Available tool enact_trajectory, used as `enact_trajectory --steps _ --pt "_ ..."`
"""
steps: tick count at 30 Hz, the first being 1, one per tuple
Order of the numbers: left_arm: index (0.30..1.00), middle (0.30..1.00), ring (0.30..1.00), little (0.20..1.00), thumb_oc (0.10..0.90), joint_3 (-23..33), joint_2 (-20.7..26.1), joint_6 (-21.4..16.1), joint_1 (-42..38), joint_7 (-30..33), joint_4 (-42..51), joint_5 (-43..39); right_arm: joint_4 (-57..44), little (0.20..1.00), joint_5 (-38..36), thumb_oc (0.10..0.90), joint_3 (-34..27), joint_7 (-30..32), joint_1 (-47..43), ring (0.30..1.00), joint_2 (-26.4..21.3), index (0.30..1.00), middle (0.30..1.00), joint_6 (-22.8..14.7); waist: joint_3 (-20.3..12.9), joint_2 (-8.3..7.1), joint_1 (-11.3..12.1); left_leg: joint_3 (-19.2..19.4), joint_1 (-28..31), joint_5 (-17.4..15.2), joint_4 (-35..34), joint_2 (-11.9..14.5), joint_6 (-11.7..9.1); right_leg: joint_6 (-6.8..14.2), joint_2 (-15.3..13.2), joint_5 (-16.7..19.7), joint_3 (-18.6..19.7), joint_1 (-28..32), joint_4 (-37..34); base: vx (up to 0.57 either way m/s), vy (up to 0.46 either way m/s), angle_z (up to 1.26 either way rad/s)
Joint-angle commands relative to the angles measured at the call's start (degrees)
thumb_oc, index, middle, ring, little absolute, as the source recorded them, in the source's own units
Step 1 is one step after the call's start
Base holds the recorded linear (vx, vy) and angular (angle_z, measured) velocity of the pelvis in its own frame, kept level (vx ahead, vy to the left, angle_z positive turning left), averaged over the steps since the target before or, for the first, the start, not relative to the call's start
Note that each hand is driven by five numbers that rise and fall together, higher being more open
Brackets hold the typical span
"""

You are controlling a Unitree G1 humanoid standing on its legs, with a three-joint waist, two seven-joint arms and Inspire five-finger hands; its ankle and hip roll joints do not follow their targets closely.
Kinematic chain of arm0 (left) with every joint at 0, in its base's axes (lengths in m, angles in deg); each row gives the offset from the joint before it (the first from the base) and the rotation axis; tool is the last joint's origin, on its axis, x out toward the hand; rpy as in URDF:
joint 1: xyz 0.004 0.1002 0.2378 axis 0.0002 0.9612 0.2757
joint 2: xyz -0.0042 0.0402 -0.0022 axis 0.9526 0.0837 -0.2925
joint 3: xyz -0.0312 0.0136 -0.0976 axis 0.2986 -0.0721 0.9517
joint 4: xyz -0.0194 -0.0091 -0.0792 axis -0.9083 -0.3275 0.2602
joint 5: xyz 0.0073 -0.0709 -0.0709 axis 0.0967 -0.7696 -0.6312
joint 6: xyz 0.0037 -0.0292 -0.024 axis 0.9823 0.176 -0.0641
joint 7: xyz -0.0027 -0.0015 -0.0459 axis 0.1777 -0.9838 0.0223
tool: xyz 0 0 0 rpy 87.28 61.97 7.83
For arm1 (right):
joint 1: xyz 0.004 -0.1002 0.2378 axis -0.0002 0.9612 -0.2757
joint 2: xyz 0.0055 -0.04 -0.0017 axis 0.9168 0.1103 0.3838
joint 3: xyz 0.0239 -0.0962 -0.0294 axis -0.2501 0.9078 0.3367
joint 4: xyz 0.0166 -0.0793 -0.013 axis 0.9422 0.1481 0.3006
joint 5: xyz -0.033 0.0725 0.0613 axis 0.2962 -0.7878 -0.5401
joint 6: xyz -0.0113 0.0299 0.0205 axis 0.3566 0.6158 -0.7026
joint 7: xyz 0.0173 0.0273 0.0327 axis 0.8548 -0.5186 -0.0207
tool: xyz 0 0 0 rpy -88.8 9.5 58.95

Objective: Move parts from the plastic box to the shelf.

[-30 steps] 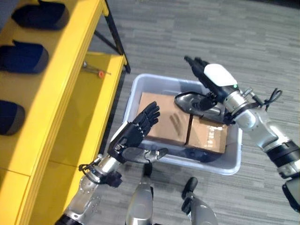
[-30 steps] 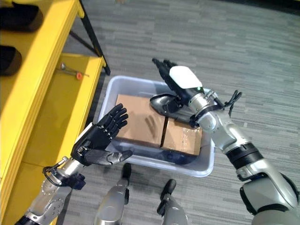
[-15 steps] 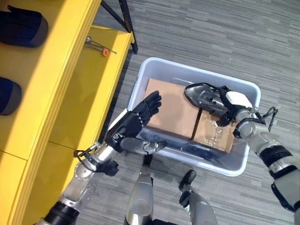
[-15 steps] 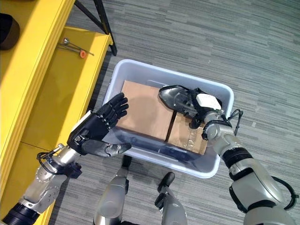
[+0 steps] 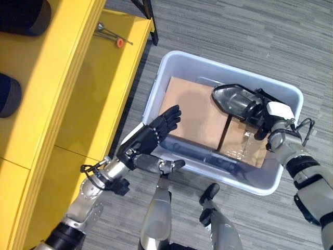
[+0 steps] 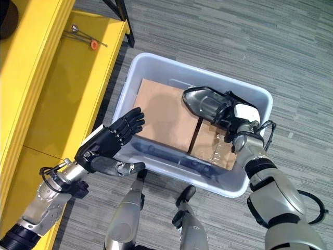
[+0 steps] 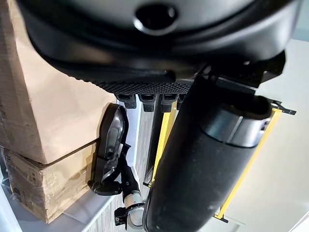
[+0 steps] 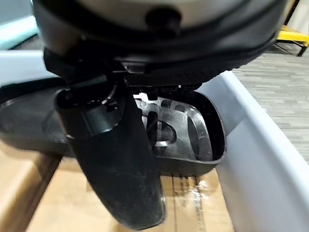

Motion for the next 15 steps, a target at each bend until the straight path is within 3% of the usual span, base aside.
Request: enact_trajectory --steps 1,9,10,13,15 --pt "1.000 1.000 1.000 1.000 0.900 2.33 -0.15 -3.50 -2.62 -2.96 5.60 -4.63 2.22 1.000 1.79 0.900 4.19 1.47 -8.25 1.000 -3.26 1.000 1.000 0.22 -1.11 -0.44 0.17 0.45 -1.76 -4.41 1.14 -2.02 0.90 -0.35 1.45 -7.14 0.00 -2.35 6.80 0.00 0.000 0.00" --pt "1.000 1.000 1.000 1.000 0.900 1.71 -1.23 -3.29 -2.69 -3.13 5.38 -3.93 3.79 1.000 4.36 0.900 3.61 2.76 -7.19 1.000 -1.98 1.000 1.000 1.48 -1.11 0.31 0.11 0.66 -3.07 -4.23 1.28 -2.15 0.97 -0.34 1.19 -7.07 -0.23 -4.00 7.33 -0.01 0.005 0.00" --pt "1.000 1.000 1.000 1.000 0.900 1.28 -1.25 -4.08 -3.00 -3.40 4.99 -5.00 4.83 1.000 5.48 0.900 3.11 1.41 -6.87 1.000 -1.54 1.000 1.000 4.09 -1.11 1.05 -0.19 0.86 -3.53 -4.22 1.17 -2.37 1.04 -0.30 0.88 -7.02 -0.23 -5.00 7.67 0.00 0.000 0.00" --pt "1.000 1.000 1.000 1.000 0.900 1.33 -1.59 -3.58 -2.56 -3.58 5.62 -5.17 5.94 1.000 -2.14 0.900 2.67 -2.42 -5.72 1.000 -1.38 1.000 1.000 1.10 -1.11 1.33 -0.06 0.74 -2.23 -5.37 0.94 -2.46 0.70 0.12 0.79 -8.27 0.40 -4.21 8.16 0.02 0.009 0.00" --pt "1.000 1.000 1.000 1.000 0.900 1.59 -2.05 -2.78 -2.65 -3.80 5.89 -4.94 6.53 1.000 -11.95 0.900 0.98 -6.83 -4.95 1.000 -0.33 1.000 1.000 -1.79 -1.11 1.30 -0.06 0.88 -1.95 -5.39 0.81 -2.43 0.65 0.12 0.73 -8.17 0.35 -4.04 7.97 0.00 0.000 0.00"
